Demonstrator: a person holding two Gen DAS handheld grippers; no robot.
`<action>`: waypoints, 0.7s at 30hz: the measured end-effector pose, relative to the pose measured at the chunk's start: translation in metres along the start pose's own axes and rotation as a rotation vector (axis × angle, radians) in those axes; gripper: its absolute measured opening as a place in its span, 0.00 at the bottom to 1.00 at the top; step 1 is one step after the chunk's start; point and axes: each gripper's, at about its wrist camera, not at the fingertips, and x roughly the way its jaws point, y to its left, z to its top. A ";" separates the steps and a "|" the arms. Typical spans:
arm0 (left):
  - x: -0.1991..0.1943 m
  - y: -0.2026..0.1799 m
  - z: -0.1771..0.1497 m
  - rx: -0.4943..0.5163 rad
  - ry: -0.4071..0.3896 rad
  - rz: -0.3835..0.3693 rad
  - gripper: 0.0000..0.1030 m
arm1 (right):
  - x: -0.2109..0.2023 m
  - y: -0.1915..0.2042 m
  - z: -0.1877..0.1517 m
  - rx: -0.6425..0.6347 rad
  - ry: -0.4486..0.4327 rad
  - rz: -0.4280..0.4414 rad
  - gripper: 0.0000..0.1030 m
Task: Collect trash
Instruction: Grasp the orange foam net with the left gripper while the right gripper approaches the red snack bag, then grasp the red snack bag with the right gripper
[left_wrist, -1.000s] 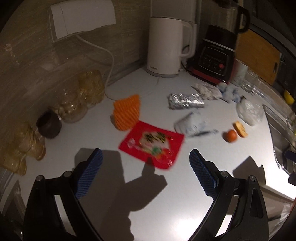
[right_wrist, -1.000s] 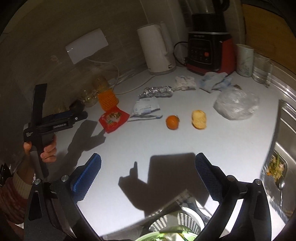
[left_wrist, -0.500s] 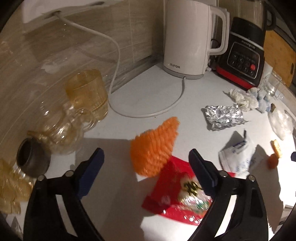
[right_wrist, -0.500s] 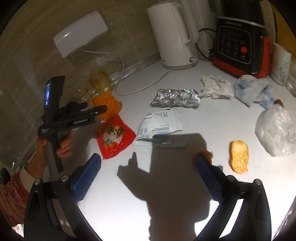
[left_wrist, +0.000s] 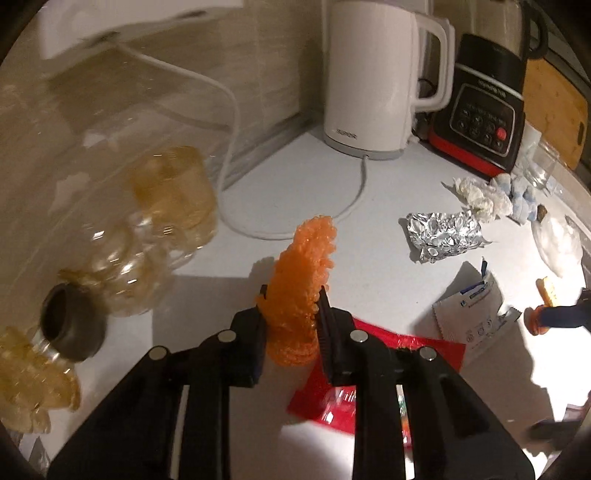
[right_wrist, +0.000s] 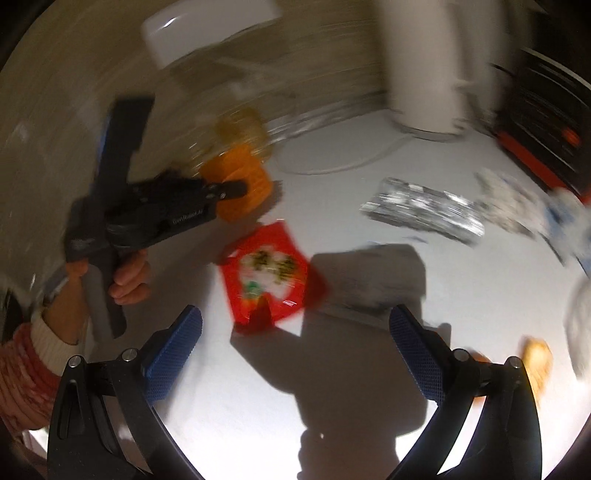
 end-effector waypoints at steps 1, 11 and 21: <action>-0.007 0.003 -0.003 -0.012 0.000 0.018 0.23 | 0.008 0.007 0.004 -0.029 0.013 0.016 0.98; -0.059 0.024 -0.055 -0.128 0.043 0.114 0.23 | 0.099 0.046 0.024 -0.273 0.148 0.002 0.98; -0.074 0.035 -0.075 -0.208 0.057 0.102 0.23 | 0.112 0.045 0.031 -0.341 0.166 -0.086 0.71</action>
